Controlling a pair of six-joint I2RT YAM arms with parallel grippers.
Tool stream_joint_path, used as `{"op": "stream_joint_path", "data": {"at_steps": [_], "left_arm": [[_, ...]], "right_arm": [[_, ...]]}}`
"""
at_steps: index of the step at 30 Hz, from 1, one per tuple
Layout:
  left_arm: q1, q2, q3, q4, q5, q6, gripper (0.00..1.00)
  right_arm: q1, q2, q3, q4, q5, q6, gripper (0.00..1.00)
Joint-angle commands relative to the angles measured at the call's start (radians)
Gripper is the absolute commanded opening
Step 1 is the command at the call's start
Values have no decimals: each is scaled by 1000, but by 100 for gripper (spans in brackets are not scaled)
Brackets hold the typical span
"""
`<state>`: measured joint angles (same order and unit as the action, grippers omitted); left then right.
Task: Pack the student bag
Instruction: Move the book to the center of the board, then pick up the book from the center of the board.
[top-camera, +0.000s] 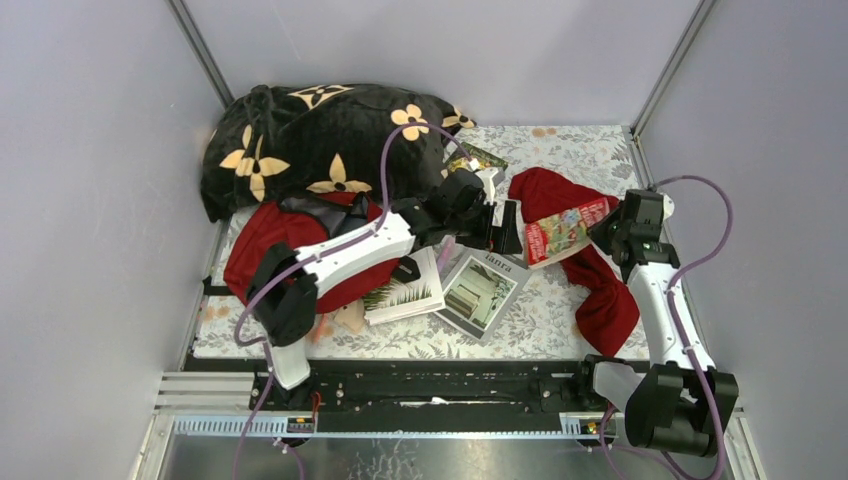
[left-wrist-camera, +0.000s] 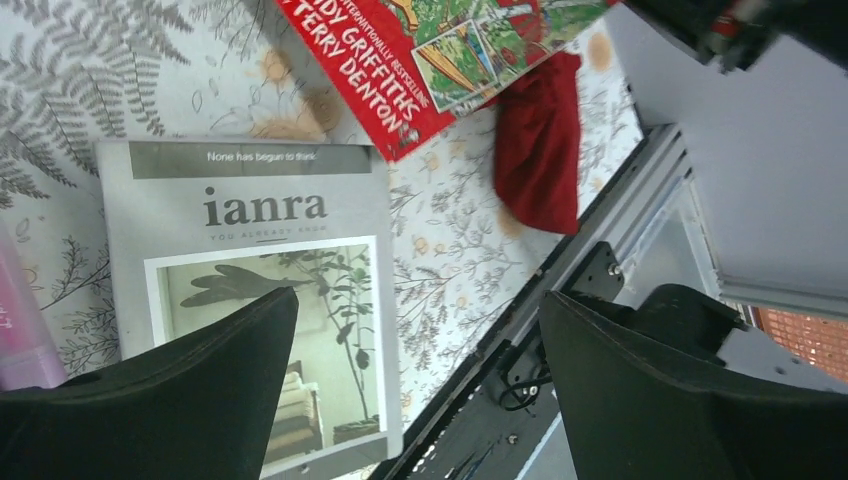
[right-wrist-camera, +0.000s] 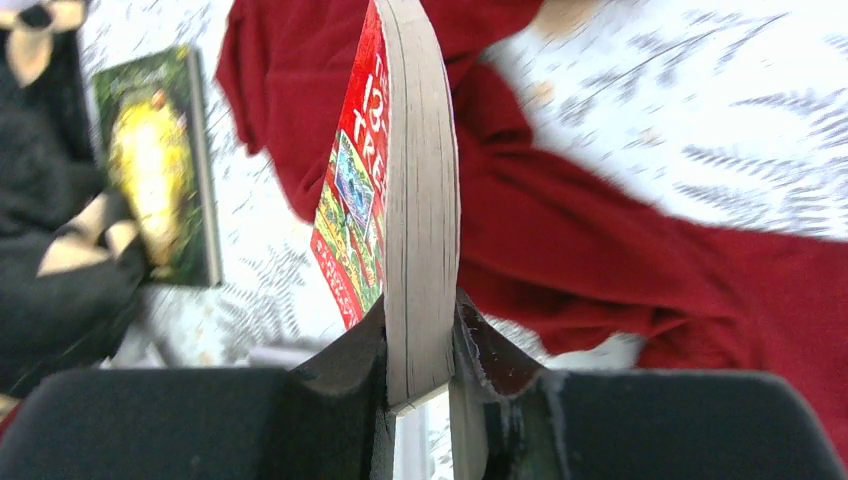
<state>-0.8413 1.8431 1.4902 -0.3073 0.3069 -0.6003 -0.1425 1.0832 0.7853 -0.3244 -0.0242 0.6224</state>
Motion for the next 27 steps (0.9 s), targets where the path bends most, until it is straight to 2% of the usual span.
{"op": "stream_joint_path", "data": {"at_steps": [1, 4, 7, 8, 9, 10, 11, 12, 15, 21, 24, 27], "left_arm": [[1, -76, 34, -80, -159, 45, 99], [22, -98, 42, -141, -252, 64, 99], [57, -106, 22, -163, -264, 70, 99], [62, -108, 13, -163, -262, 69, 99], [65, -108, 7, -164, -259, 72, 99], [66, -103, 4, -162, -249, 74, 99], [66, -97, -5, -146, -217, 79, 99], [64, -91, -27, -114, -167, 80, 99], [52, -61, -96, -34, -49, 41, 99], [47, -25, -101, -67, -136, 58, 99], [50, -19, -95, -87, -172, 69, 99], [54, -7, -89, -97, -187, 71, 99]], "right_arm": [[-5, 24, 86, -85, 297, -105, 0], [-5, 64, 91, -73, 283, -95, 0], [-5, 73, 62, -36, 283, -91, 3], [-5, 80, 59, -35, 294, -92, 13], [-5, 89, 63, -43, 305, -95, 36], [-5, 96, 76, -67, 312, -93, 64], [-5, 97, 102, -114, 312, -87, 86], [-5, 84, 118, -147, 292, -82, 97], [-4, -28, 100, -162, 243, -84, 100], [-5, -197, 147, -287, 289, -135, 100], [-5, -251, 150, -307, 197, -125, 100], [-2, -276, 108, -273, -29, -64, 100]]}}
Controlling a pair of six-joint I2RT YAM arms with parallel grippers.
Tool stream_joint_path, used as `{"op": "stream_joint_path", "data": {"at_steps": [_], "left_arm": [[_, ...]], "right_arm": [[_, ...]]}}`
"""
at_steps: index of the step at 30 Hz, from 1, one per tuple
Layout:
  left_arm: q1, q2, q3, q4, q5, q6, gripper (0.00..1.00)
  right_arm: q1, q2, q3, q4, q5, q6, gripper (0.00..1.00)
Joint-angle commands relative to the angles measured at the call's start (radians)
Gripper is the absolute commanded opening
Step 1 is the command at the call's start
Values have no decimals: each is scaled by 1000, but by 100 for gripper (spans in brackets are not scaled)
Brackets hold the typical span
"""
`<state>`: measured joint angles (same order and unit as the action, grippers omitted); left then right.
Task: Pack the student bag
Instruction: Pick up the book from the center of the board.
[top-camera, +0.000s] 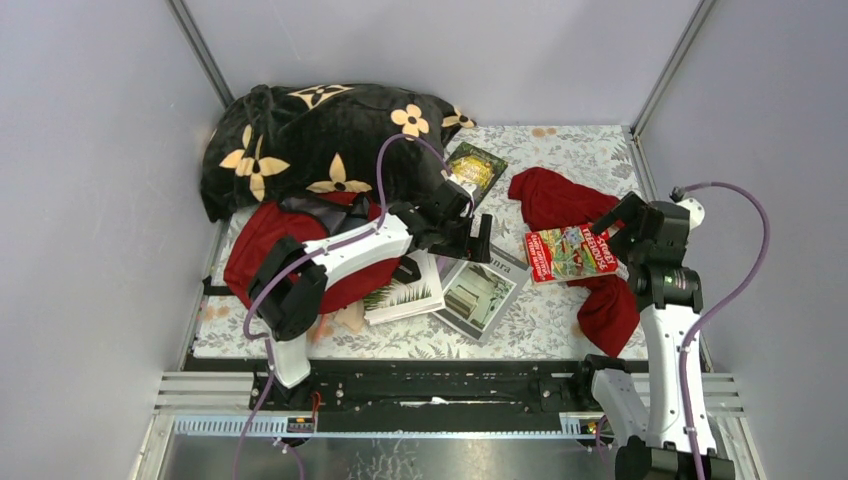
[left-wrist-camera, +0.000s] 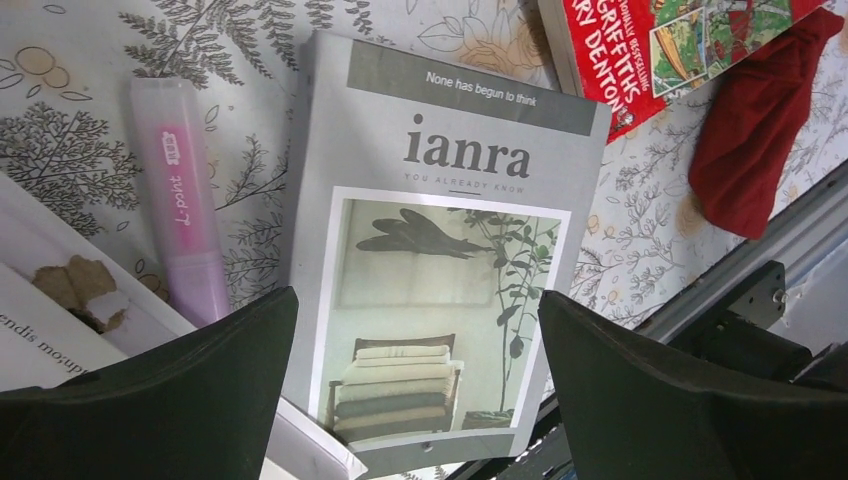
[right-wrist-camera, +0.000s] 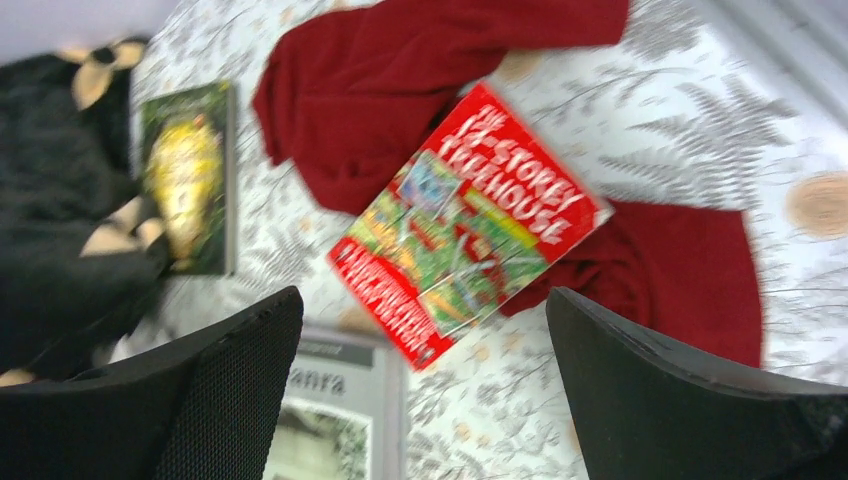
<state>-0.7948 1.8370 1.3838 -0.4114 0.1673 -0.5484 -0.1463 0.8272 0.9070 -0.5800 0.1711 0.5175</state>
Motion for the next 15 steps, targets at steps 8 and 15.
{"op": "stream_joint_path", "data": {"at_steps": [8, 15], "left_arm": [[-55, 49, -13, 33, -119, -130, 97], [-107, -92, 13, -119, -359, -34, 96]], "right_arm": [[257, -13, -300, 112, -379, 251, 100], [444, 10, -407, 240, -381, 381, 92]]}}
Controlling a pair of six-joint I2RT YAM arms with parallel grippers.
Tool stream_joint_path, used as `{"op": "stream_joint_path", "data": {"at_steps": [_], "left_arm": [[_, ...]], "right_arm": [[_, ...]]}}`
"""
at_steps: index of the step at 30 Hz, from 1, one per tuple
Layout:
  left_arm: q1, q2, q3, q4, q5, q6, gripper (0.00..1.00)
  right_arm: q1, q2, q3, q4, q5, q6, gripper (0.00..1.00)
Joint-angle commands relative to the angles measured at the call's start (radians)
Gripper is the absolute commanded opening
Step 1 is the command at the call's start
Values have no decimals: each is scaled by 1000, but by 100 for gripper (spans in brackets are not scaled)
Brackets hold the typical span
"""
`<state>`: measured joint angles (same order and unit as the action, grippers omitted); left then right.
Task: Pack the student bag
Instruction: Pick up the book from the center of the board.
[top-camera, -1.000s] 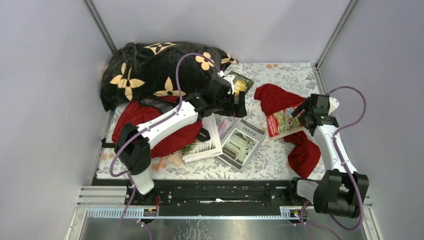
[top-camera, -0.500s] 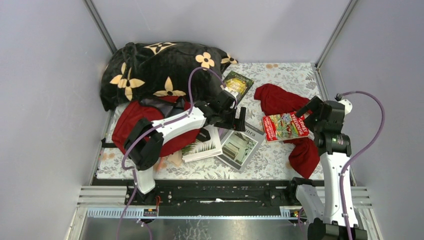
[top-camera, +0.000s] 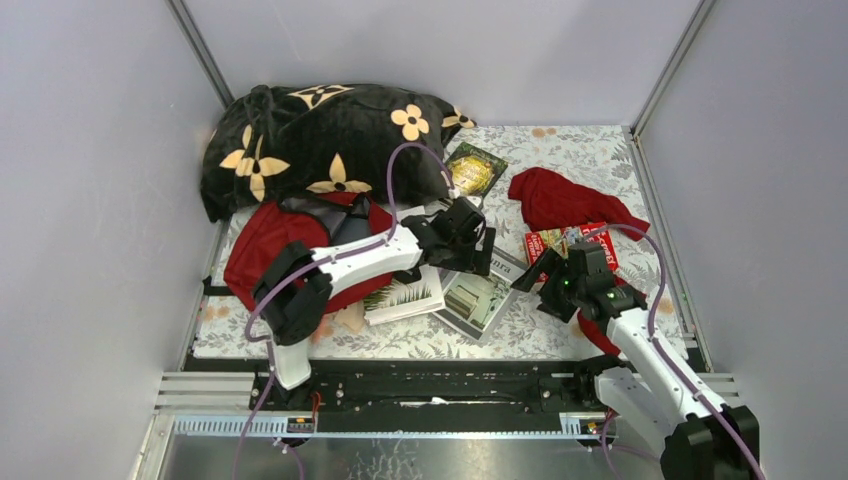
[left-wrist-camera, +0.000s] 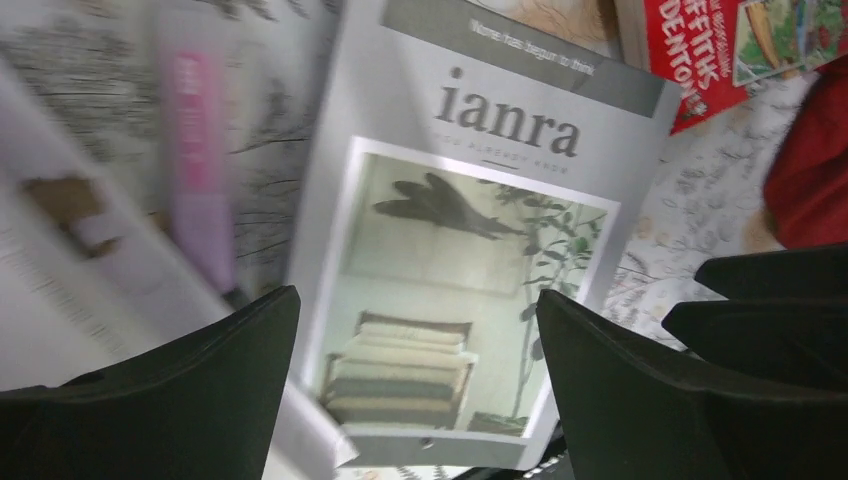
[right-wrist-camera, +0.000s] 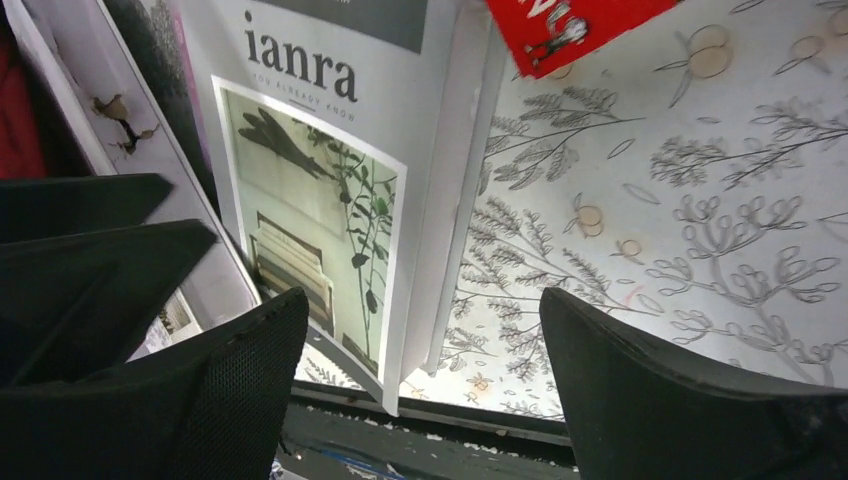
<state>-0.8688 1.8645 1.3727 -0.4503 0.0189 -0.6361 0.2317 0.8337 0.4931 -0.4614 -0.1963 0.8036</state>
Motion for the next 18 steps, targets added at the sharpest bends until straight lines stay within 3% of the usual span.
{"op": "stream_joint_path", "data": {"at_steps": [1, 4, 6, 8, 12, 18], "left_arm": [[-49, -147, 35, -122, -293, 72, 96], [-18, -237, 34, -237, -447, 70, 98], [76, -299, -4, -274, -376, 48, 98], [157, -363, -61, -277, -319, 36, 97], [203, -465, -102, -305, -373, 52, 99], [349, -544, -205, -268, -226, 48, 99]], "right_arm": [[108, 13, 31, 108, 32, 82, 92], [248, 88, 143, 56, 164, 41, 92], [301, 174, 211, 86, 157, 19, 95], [338, 261, 248, 171, 94, 20, 99], [354, 435, 236, 416, -93, 99, 100], [384, 636, 227, 628, -240, 192, 100]]}}
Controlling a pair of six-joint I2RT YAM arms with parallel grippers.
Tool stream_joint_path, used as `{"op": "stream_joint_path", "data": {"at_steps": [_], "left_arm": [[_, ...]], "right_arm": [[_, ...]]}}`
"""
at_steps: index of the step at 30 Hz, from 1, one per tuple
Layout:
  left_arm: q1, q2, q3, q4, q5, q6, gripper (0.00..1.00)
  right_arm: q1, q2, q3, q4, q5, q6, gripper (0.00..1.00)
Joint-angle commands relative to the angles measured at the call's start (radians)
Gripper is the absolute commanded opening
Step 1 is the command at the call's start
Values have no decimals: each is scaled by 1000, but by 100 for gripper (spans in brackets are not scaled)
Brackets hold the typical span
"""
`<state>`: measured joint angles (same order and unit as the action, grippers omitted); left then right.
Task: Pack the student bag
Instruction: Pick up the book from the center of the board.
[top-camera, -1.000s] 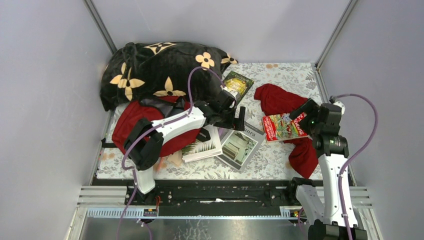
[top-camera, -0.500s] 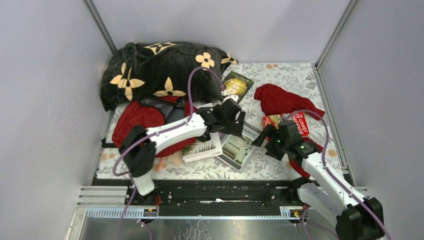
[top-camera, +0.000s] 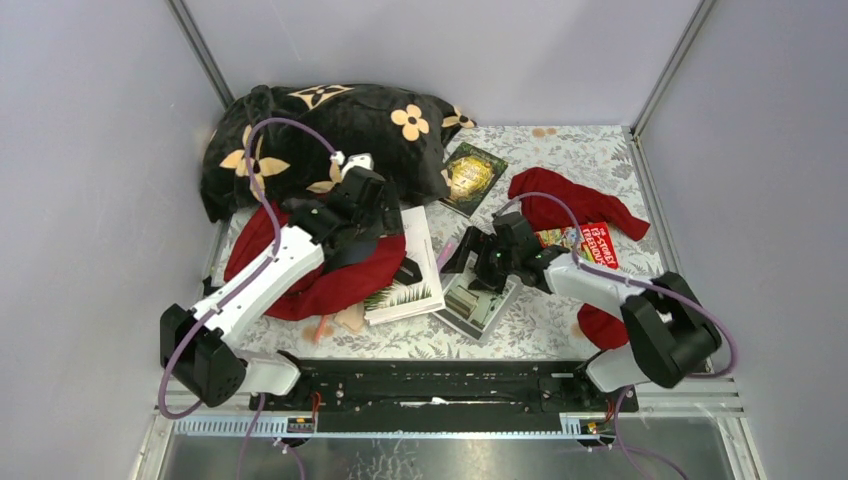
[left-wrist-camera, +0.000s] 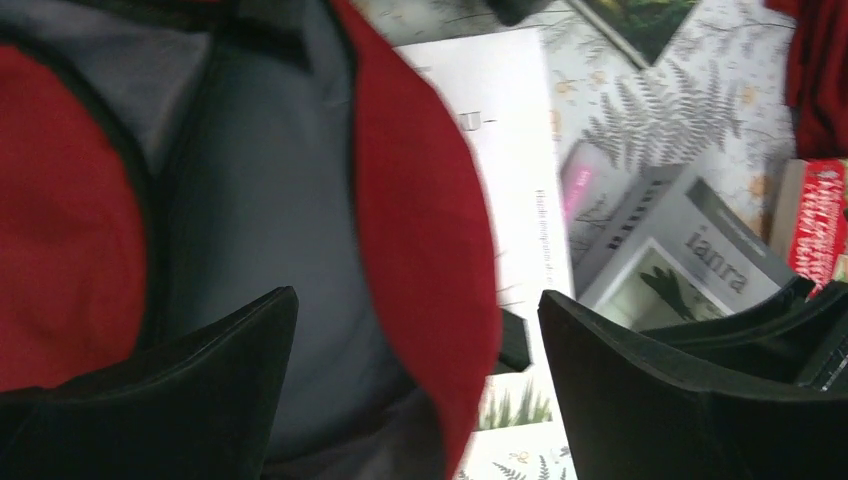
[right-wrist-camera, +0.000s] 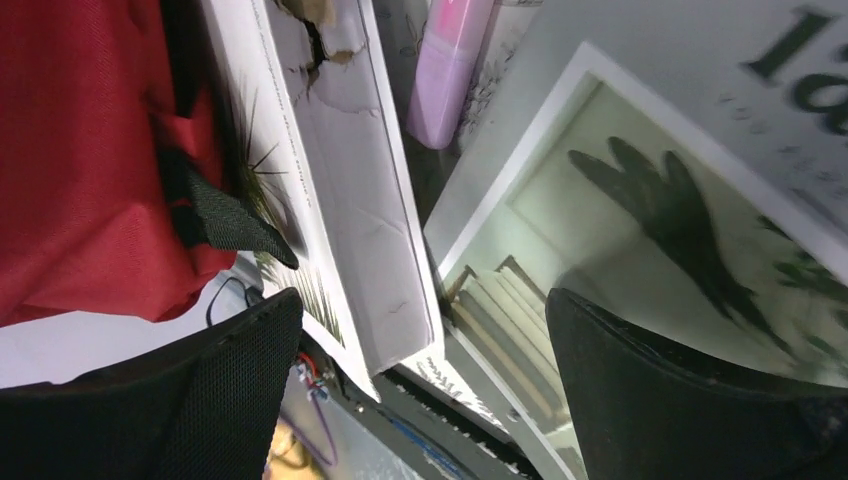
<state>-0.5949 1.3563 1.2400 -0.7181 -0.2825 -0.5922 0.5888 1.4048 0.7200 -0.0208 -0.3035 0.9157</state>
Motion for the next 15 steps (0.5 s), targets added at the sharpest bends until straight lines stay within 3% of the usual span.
{"op": "stream_joint_path", "data": {"at_steps": [1, 5, 11, 15], "left_arm": [[87, -36, -96, 7, 84, 4, 98], [110, 0, -264, 107, 68, -17, 97], [159, 72, -428, 301, 288, -49, 96], [196, 149, -462, 388, 465, -86, 96]], "right_arm": [[37, 78, -6, 191, -130, 95, 100], [70, 127, -61, 267, -121, 165, 100], [106, 234, -27, 329, -67, 198, 98], [107, 315, -23, 494, -124, 276, 96]]}}
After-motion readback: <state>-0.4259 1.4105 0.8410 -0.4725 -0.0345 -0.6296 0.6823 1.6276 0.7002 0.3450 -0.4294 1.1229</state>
